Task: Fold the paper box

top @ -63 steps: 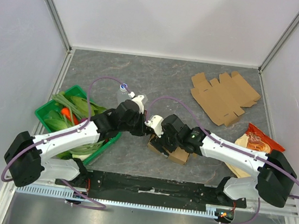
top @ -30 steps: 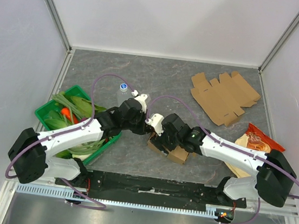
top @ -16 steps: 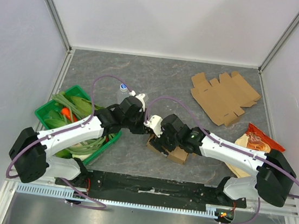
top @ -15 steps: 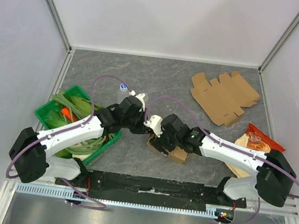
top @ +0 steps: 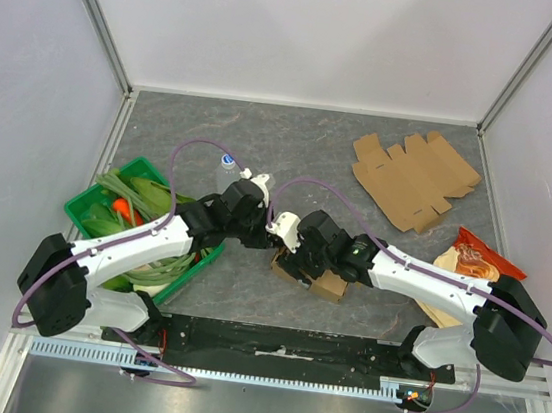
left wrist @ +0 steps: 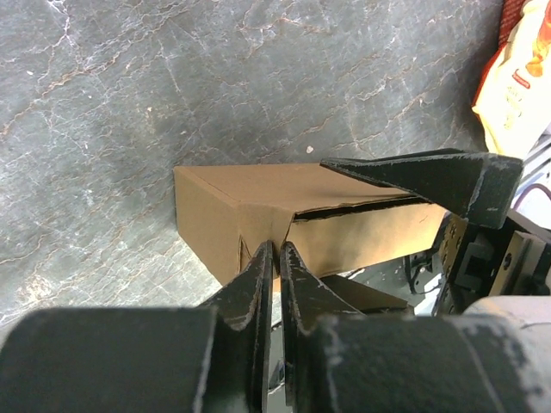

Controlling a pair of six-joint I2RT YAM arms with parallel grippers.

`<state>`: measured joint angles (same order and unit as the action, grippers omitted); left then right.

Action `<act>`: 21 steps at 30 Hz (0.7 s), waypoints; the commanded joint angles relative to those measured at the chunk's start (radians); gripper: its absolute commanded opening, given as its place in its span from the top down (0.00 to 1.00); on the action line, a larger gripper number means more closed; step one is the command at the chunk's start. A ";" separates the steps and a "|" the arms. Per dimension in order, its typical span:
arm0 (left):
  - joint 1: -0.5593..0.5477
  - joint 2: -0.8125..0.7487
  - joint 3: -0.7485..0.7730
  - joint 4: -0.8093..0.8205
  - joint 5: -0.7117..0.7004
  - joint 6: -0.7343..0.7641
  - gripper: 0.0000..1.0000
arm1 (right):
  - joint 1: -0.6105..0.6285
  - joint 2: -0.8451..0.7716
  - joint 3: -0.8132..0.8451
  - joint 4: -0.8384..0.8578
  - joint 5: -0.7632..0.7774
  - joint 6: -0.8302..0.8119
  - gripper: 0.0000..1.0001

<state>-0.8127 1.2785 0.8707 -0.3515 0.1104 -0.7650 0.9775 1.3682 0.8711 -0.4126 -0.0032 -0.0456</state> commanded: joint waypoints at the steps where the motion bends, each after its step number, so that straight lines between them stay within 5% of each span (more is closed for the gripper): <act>1: -0.060 -0.010 -0.029 0.023 -0.001 0.067 0.90 | -0.005 0.022 -0.015 0.017 0.006 -0.007 0.22; 8: -0.118 -0.016 -0.001 -0.050 -0.166 0.159 0.98 | -0.005 0.022 -0.018 0.015 0.005 -0.005 0.23; 21: -0.121 -0.025 0.082 -0.075 -0.115 0.050 0.98 | -0.005 0.031 -0.015 0.017 0.005 -0.007 0.23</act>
<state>-0.8795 1.2583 0.8703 -0.3885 -0.0505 -0.7246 0.9768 1.3605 0.8642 -0.4149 -0.0040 -0.0715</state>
